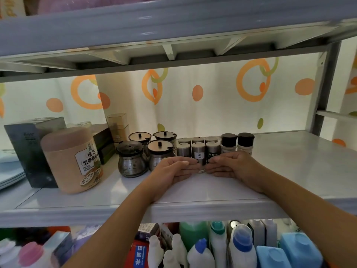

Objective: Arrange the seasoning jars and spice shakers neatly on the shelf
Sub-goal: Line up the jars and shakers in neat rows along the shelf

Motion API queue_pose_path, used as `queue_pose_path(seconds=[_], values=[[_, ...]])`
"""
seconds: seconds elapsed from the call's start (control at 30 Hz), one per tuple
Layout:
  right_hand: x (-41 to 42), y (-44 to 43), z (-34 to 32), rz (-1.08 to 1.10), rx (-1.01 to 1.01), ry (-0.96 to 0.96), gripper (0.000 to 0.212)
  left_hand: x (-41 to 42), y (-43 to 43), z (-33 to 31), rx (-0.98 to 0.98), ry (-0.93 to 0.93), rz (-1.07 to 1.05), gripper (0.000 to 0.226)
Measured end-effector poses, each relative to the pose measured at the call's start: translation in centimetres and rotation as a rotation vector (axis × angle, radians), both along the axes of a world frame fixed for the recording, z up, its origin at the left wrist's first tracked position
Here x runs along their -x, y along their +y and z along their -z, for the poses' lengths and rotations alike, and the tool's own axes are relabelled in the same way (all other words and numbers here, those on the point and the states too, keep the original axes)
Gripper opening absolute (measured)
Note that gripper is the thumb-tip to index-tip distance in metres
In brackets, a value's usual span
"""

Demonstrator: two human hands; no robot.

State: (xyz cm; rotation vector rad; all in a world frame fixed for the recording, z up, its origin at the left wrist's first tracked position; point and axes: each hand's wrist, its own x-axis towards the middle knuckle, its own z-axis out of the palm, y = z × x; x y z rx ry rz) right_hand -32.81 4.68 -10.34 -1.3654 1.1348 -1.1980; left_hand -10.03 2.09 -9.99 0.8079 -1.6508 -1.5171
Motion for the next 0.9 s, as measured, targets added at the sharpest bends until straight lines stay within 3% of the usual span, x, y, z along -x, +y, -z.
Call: queue_pose_path(seconds=[0.5,0.67,0.77,0.9], values=[[0.5,0.4,-0.6,-0.079,-0.027,0.011,0.022,-0.2,0.2,0.2,0.041,-0.017,0.010,0.031],[4.6,2.4,-1.6,-0.077,-0.031,0.117,0.037,1.5,1.1,-0.5,0.072,0.006,0.074,0.031],[6.4,2.4,-1.7,0.008,-0.028,0.077,0.046,3.9,1.3,-1.1,0.124,-0.046,0.119,0.031],[7.0,2.1,-0.9,-0.014,-0.061,0.006,0.040,5.5,0.9,-0.4,0.091,-0.032,0.131,0.031]])
